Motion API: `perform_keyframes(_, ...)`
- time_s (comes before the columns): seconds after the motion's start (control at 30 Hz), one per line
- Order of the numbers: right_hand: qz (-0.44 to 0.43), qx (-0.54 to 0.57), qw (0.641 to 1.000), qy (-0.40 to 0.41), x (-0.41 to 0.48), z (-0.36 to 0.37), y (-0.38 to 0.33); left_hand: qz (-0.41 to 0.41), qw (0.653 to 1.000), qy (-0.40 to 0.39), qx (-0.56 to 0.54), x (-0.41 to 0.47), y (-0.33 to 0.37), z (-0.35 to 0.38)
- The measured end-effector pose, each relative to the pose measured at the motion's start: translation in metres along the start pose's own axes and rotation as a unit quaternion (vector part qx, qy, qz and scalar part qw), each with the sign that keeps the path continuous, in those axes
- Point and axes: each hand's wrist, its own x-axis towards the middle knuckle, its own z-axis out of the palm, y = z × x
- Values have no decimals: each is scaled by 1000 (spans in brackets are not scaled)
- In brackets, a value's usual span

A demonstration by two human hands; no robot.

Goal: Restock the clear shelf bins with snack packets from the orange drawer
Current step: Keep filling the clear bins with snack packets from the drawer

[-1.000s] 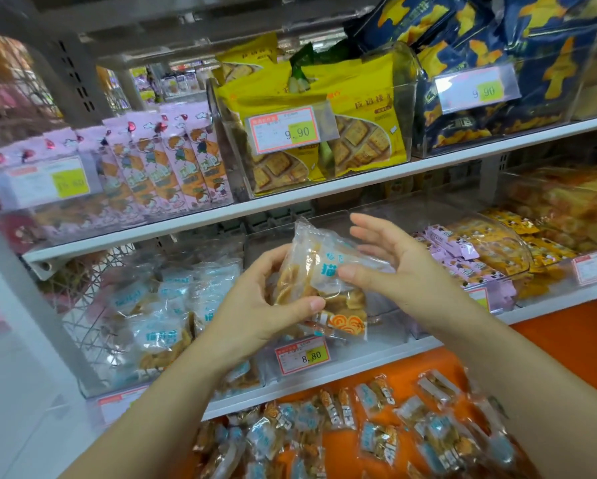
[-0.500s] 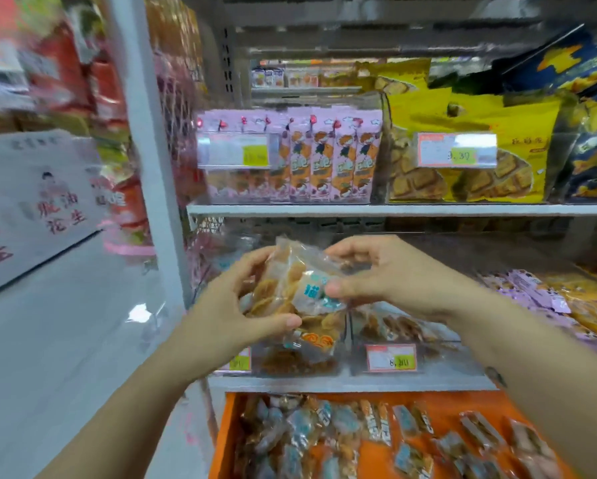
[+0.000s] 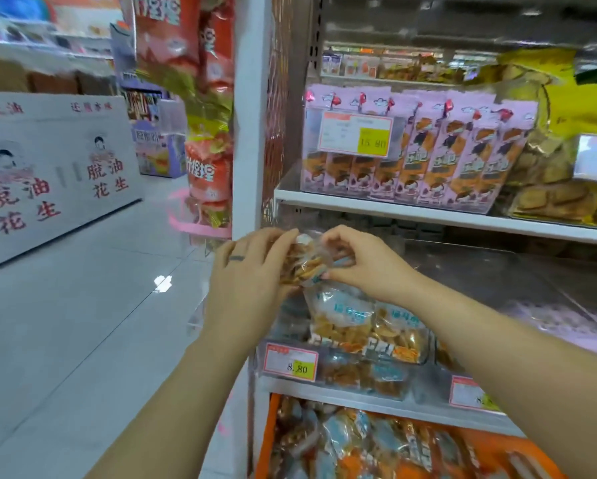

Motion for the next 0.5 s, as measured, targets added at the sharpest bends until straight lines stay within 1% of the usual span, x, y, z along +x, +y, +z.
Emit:
perform_keyframes(0.1, -1, -31, 1000, -4, 6, 3, 11, 1, 1000, -7, 20, -2, 4, 16)
perform_keyframes(0.2, 14, -92, 995, -22, 11, -1, 13, -30, 999, -34, 14, -4, 11, 27)
perform_keyframes(0.3, 17, -149, 988, -41, 15, -7, 9, -76, 992, -99, -31, -6, 16, 30)
perform_keyframes(0.4, 6, -190, 980, -62, 22, -9, 7, -153, 964, -175, -131, -9, 19, 36)
perform_keyframes(0.5, 15, -218, 973, -74, 29, -5, 5, -203, 935, -211, -200, -7, 14, 44)
